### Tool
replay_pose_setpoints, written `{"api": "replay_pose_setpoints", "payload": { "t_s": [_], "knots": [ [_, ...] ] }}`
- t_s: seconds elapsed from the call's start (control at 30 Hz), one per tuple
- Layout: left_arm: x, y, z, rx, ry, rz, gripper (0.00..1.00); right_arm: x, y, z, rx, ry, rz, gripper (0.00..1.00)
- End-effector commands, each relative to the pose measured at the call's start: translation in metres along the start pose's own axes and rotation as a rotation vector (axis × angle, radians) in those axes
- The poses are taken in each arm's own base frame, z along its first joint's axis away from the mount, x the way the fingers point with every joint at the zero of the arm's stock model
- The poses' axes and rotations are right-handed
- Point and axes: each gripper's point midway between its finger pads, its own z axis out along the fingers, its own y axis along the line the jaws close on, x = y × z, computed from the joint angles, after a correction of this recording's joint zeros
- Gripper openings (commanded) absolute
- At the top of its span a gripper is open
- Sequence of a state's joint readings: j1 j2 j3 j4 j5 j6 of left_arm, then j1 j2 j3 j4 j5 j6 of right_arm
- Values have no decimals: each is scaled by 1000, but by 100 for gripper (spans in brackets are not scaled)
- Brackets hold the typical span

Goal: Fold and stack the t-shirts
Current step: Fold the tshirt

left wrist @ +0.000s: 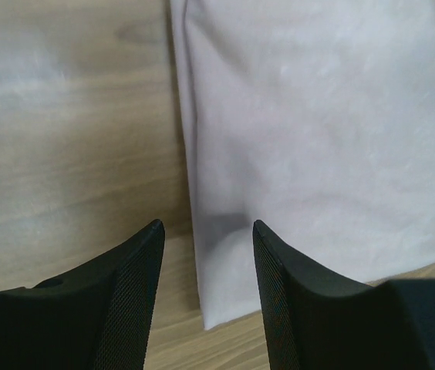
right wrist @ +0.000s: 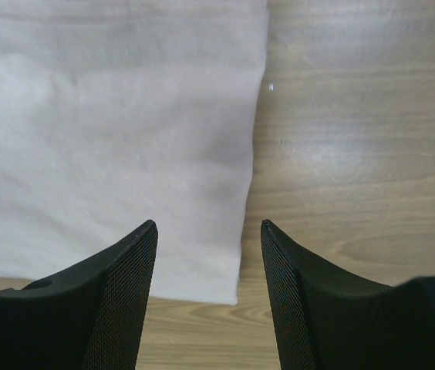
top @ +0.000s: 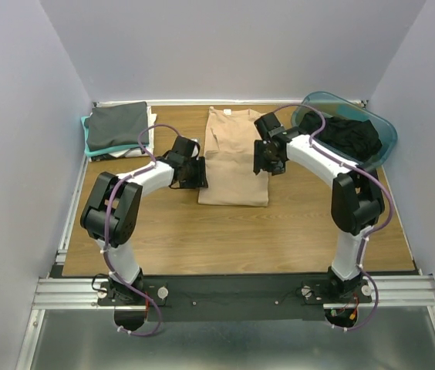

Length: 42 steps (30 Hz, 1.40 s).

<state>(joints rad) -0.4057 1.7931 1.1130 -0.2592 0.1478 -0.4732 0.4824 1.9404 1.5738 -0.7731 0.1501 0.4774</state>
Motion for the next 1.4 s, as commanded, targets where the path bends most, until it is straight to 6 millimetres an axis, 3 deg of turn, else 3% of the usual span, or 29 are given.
{"api": "replay_pose_setpoints", "payload": {
  "t_s": [0.0,0.2,0.4,1.37],
  "knots": [
    [2,-14,-13,58,-30,-11,57,19,0,-8,-47,28,32,63],
    [23,-7,-18,48,0,-22,57,53,-10,-9,-58,78,66,61],
    [32,-7,-24,55,4,-35,57,74,-12,-9,-82,113,104,59],
    [78,0,-17,47,102,-70,50,127,-16,22,-70,274,137,47]
  ]
}}
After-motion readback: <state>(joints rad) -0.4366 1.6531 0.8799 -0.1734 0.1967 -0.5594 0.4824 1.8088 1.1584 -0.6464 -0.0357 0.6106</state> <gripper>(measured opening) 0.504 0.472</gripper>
